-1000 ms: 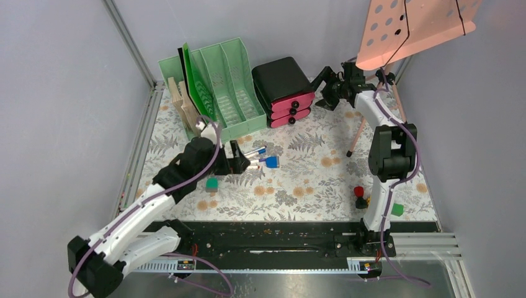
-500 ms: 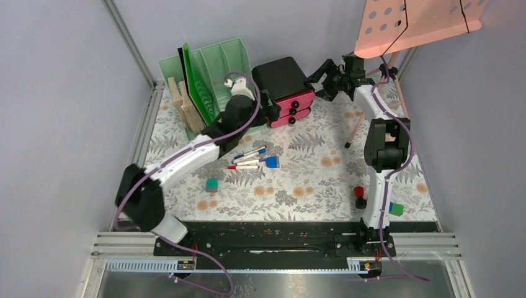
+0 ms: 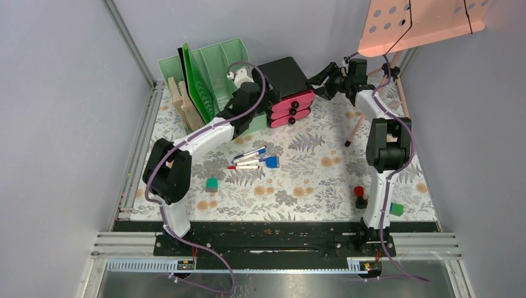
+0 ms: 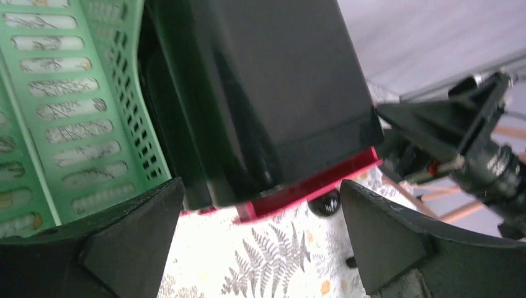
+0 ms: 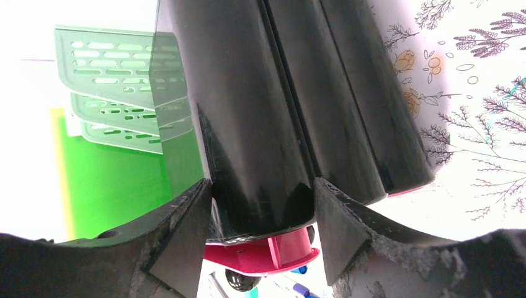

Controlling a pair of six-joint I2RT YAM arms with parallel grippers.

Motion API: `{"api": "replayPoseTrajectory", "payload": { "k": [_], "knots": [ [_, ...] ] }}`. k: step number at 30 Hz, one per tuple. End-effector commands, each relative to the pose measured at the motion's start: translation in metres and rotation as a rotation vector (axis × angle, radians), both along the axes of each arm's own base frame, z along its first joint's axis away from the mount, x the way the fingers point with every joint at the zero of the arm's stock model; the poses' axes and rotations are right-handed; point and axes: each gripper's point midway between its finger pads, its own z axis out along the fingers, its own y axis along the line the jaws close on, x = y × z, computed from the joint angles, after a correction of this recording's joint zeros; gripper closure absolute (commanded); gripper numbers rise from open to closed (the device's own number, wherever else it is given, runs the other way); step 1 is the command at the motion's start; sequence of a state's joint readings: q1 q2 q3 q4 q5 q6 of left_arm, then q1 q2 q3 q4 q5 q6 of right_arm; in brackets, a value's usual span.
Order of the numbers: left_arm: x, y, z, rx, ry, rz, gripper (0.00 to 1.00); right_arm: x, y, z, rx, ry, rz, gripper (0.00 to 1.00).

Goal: Organize the desk
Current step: Move the storage box to the center of the board.

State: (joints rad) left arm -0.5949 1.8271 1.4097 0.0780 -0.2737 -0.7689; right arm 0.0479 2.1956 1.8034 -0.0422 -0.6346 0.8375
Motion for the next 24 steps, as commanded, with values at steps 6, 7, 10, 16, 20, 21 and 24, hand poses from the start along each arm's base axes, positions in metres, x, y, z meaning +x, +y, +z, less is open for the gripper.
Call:
{"api": "replayPoseTrajectory", "payload": {
  "k": [6, 7, 10, 16, 20, 21, 24],
  "knots": [
    [0.042, -0.010, 0.007, -0.217, 0.029, -0.136, 0.06, -0.035, 0.024, 0.002, 0.027, 0.069, 0.097, 0.38],
    [0.041, -0.014, 0.005, -0.220, 0.038, -0.158, 0.07, -0.038, 0.026, 0.002, 0.024, 0.073, 0.101, 0.38],
    [0.038, -0.024, 0.001, -0.243, 0.051, -0.203, 0.08, -0.049, 0.031, 0.005, 0.006, 0.086, 0.115, 0.38],
    [0.026, -0.038, 0.003, -0.276, 0.066, -0.300, 0.13, -0.079, 0.041, 0.016, 0.011, 0.099, 0.138, 0.38],
    [0.011, -0.045, 0.004, -0.278, 0.076, -0.337, 0.15, -0.104, 0.043, 0.019, 0.009, 0.103, 0.127, 0.38],
    [0.006, -0.047, 0.004, -0.277, 0.079, -0.347, 0.15, -0.108, 0.042, 0.023, 0.010, 0.100, 0.119, 0.38],
    [-0.010, -0.053, 0.002, -0.279, 0.097, -0.376, 0.16, -0.125, 0.037, 0.023, 0.000, 0.106, 0.098, 0.37]
  ]
}}
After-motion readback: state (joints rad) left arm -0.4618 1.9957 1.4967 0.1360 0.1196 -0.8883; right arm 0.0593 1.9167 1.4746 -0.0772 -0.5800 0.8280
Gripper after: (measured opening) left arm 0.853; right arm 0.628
